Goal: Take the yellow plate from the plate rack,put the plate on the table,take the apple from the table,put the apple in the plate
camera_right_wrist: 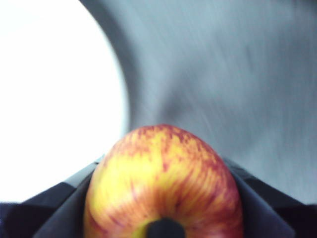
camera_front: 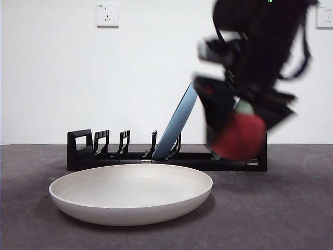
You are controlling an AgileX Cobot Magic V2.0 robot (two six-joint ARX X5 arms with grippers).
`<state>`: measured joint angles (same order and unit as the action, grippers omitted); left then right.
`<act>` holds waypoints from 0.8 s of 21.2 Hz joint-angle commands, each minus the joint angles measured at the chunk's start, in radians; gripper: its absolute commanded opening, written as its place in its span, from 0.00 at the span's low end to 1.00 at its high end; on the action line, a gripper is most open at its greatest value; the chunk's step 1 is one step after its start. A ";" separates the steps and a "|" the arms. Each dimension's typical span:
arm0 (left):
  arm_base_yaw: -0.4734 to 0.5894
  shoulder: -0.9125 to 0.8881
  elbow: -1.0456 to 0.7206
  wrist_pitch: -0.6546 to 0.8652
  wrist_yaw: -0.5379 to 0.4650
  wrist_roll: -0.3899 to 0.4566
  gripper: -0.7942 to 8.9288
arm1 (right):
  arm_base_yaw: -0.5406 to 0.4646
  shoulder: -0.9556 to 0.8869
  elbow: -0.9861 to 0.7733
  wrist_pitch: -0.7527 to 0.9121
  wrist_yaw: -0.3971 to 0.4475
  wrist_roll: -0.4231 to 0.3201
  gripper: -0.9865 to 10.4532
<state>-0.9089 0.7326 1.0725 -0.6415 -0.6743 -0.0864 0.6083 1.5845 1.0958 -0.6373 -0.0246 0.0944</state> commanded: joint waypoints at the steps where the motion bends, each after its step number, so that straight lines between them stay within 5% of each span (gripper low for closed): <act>1: 0.003 -0.003 -0.004 0.005 -0.006 0.014 0.37 | 0.049 -0.003 0.077 0.008 -0.002 0.010 0.08; 8: 0.003 -0.003 -0.004 0.005 -0.033 0.039 0.37 | 0.187 0.070 0.223 0.037 -0.002 -0.006 0.07; 17: 0.003 -0.003 -0.004 -0.015 -0.032 0.061 0.37 | 0.240 0.336 0.304 -0.002 -0.002 -0.015 0.08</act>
<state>-0.9089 0.7326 1.0725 -0.6575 -0.7021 -0.0345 0.8452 1.9118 1.3952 -0.6434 -0.0261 0.0856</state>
